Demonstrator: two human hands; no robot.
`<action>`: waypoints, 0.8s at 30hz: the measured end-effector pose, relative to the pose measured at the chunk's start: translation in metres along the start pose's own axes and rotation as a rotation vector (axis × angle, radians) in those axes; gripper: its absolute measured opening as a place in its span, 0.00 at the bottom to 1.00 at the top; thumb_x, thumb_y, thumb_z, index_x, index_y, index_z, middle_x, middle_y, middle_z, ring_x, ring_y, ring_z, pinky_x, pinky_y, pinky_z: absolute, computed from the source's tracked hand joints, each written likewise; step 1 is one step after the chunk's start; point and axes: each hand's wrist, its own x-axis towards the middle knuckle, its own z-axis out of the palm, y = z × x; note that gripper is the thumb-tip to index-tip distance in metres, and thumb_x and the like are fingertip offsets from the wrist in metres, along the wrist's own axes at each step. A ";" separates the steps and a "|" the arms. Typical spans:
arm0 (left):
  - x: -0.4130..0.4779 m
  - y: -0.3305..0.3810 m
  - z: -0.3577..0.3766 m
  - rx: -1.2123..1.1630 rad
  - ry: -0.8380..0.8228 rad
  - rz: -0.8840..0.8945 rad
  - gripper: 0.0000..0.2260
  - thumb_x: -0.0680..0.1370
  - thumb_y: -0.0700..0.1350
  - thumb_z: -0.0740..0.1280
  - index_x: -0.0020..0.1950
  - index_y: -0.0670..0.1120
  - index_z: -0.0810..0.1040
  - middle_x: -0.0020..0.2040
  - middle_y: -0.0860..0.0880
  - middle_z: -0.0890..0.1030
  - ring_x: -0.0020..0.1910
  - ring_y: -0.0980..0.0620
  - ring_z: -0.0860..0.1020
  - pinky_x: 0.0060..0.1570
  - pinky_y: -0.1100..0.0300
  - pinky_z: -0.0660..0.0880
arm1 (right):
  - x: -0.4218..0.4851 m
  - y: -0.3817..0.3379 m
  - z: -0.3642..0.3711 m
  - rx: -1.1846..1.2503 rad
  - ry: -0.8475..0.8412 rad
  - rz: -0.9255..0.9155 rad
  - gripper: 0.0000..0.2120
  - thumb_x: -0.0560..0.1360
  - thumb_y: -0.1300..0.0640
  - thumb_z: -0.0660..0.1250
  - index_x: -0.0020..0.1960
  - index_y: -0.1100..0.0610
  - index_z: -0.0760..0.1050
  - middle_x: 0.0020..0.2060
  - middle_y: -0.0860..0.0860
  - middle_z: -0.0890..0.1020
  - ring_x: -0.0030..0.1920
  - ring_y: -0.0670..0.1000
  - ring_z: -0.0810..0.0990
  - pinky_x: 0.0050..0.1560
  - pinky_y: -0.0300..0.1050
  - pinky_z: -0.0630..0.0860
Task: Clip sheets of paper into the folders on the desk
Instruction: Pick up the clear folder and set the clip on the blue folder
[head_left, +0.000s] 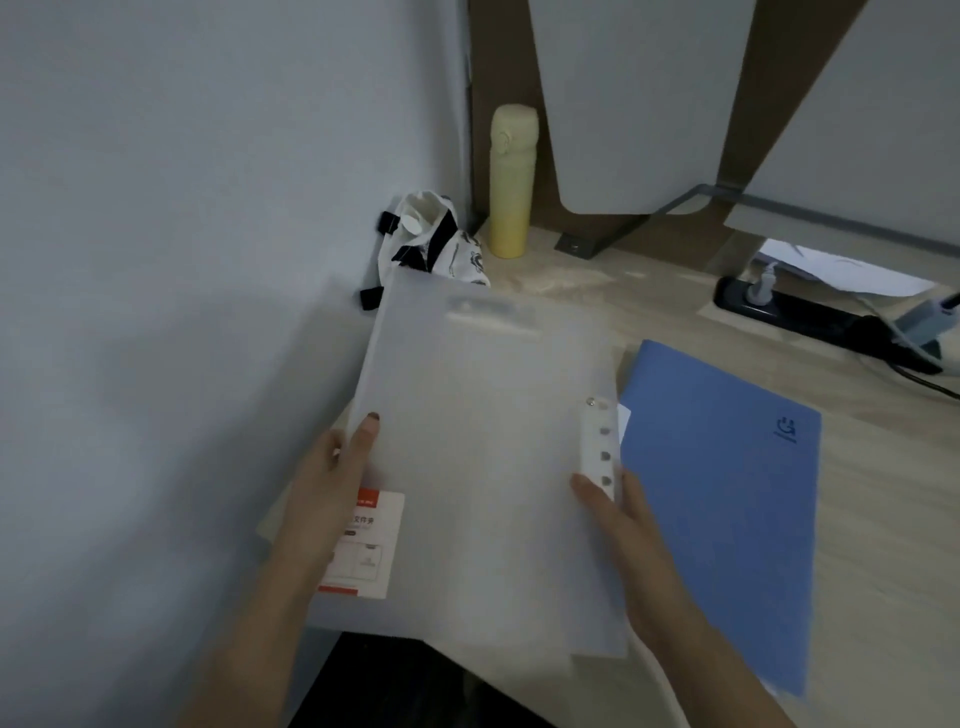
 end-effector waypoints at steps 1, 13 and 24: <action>-0.005 0.008 0.000 -0.024 0.000 0.021 0.18 0.77 0.60 0.58 0.39 0.46 0.68 0.30 0.48 0.73 0.25 0.53 0.71 0.28 0.59 0.64 | -0.002 -0.002 -0.007 0.024 -0.021 -0.015 0.15 0.75 0.52 0.64 0.61 0.45 0.69 0.53 0.45 0.79 0.52 0.47 0.79 0.50 0.45 0.76; -0.059 0.066 0.122 -0.143 -0.302 0.143 0.19 0.79 0.54 0.58 0.43 0.38 0.73 0.33 0.44 0.73 0.26 0.52 0.72 0.29 0.61 0.68 | -0.020 -0.012 -0.164 0.255 0.105 -0.093 0.06 0.75 0.64 0.63 0.50 0.57 0.75 0.42 0.56 0.80 0.37 0.50 0.81 0.38 0.42 0.80; -0.103 0.017 0.318 0.607 -0.610 0.726 0.22 0.80 0.46 0.52 0.75 0.53 0.58 0.77 0.49 0.55 0.76 0.49 0.51 0.74 0.55 0.51 | -0.065 0.028 -0.349 0.178 0.418 0.035 0.07 0.75 0.65 0.62 0.52 0.57 0.73 0.35 0.55 0.86 0.31 0.52 0.84 0.29 0.40 0.80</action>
